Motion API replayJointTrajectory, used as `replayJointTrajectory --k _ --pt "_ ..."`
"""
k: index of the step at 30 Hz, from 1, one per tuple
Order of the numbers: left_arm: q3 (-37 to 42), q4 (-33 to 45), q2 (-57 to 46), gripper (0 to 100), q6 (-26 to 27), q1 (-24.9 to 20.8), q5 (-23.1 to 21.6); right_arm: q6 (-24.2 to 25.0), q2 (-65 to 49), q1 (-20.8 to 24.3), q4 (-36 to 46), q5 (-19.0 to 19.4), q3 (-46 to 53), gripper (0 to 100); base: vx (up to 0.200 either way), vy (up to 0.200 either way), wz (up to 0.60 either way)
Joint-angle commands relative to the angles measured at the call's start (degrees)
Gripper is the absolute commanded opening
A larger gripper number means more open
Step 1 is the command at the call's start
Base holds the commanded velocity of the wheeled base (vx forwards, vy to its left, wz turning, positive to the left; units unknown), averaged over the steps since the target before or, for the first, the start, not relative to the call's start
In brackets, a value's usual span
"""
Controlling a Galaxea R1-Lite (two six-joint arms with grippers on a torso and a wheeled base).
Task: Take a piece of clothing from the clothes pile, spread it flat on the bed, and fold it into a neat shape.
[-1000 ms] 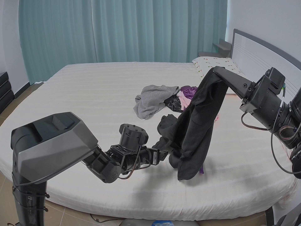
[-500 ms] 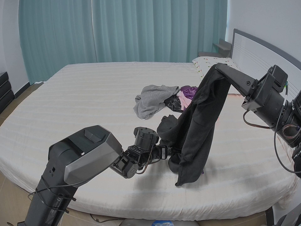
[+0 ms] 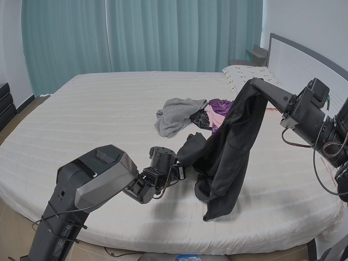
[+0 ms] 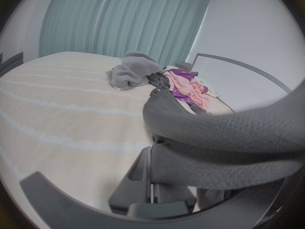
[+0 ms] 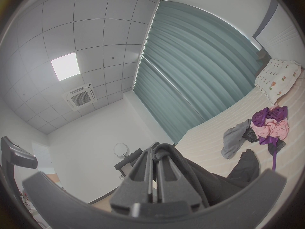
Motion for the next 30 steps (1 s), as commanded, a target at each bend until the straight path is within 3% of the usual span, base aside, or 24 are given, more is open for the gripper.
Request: replayJointTrajectory --k 1,8,12,18,23,30 --pt "12.75 0.03 -14.06 0 -1.29 2.69 -0.36 0.0 5.13 -4.16 0.07 0.65 -0.56 0 0.0 0.0 0.0" --pt "25.23 2.23 -32.34 0 -8.4 3.22 -0.62 0.26 14.8 -7.06 0.16 1.88 -4.69 0 0.0 0.0 0.0" --pt "27.16 6.63 -40.69 0 -10.6 3.3 -1.41 0.26 17.97 -8.82 -0.11 1.26 -7.59 0 0.0 0.0 0.0" --pt "27.25 11.9 -52.38 0 -20.8 2.95 -3.08 0.26 15.86 -12.95 0.42 1.26 -14.53 0 0.0 0.0 0.0" --pt "29.53 12.16 -55.28 0 -22.12 3.22 -5.98 0.26 15.77 -11.63 1.39 1.26 -12.16 0 0.0 0.0 0.0" --pt "36.13 11.11 -52.38 0 -22.12 2.6 -6.42 0.35 17.18 -7.59 0.68 1.35 -1.79 0 0.0 0.0 0.0"
